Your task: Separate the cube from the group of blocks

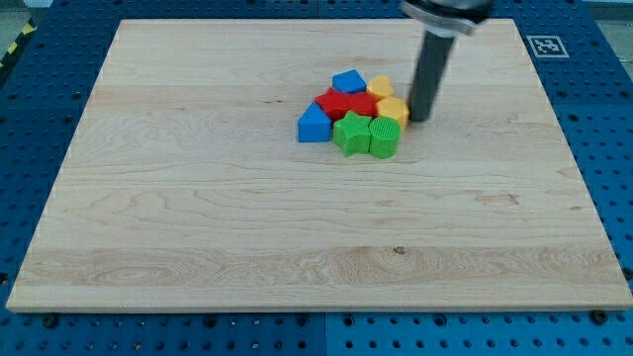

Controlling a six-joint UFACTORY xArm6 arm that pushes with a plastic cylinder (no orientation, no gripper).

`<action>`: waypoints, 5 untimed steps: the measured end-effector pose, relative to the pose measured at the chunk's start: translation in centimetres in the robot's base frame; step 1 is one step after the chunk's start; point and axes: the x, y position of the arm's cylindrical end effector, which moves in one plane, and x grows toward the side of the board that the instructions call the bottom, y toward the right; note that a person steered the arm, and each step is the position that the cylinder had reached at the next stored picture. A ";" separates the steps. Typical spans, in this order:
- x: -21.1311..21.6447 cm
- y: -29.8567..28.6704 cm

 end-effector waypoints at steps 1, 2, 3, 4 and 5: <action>-2.3 -6.2; -4.2 -9.6; -5.3 -10.6; -5.3 -11.4; -4.4 -11.0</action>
